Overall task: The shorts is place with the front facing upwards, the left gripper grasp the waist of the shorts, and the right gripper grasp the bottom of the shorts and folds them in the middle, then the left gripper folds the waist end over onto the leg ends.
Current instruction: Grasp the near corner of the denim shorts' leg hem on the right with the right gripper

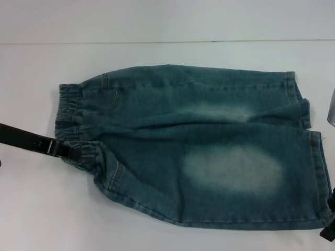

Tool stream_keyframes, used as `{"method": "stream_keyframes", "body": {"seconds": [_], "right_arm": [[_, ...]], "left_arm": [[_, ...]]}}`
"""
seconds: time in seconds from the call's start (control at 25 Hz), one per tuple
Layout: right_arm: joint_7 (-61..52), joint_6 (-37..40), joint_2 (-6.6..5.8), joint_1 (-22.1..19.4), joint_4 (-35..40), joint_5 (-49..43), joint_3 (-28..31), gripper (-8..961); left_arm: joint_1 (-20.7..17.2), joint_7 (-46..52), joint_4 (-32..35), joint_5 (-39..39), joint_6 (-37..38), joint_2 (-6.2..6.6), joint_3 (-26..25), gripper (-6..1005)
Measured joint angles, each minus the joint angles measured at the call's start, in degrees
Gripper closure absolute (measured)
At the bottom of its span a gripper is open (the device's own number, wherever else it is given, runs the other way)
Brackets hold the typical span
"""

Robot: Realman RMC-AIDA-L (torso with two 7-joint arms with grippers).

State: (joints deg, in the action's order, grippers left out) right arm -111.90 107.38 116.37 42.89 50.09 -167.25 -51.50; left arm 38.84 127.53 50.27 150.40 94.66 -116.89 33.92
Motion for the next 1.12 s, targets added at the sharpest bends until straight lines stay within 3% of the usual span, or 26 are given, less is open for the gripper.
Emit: {"method": "stream_keyframes", "body": {"seconds": [0.2, 0.76, 1.12], "right_arm": [[0.04, -0.48, 0.08, 0.00, -0.16, 0.42, 0.28, 46], [-1.15, -4.21, 0.53, 0.08, -1.04, 0.38, -0.27, 159], [-0.94, -4.38, 0.84, 0.09, -1.05, 0.09, -0.86, 561]], "left_arm": [[-0.14, 0.00, 0.00, -0.08, -0.06, 0.00, 0.00, 950], [0.02, 0.00, -0.81, -0.08, -0.11, 0.02, 0.00, 950], [0.15, 0.00, -0.97, -0.16, -0.09, 0.18, 0.00, 950]]}}
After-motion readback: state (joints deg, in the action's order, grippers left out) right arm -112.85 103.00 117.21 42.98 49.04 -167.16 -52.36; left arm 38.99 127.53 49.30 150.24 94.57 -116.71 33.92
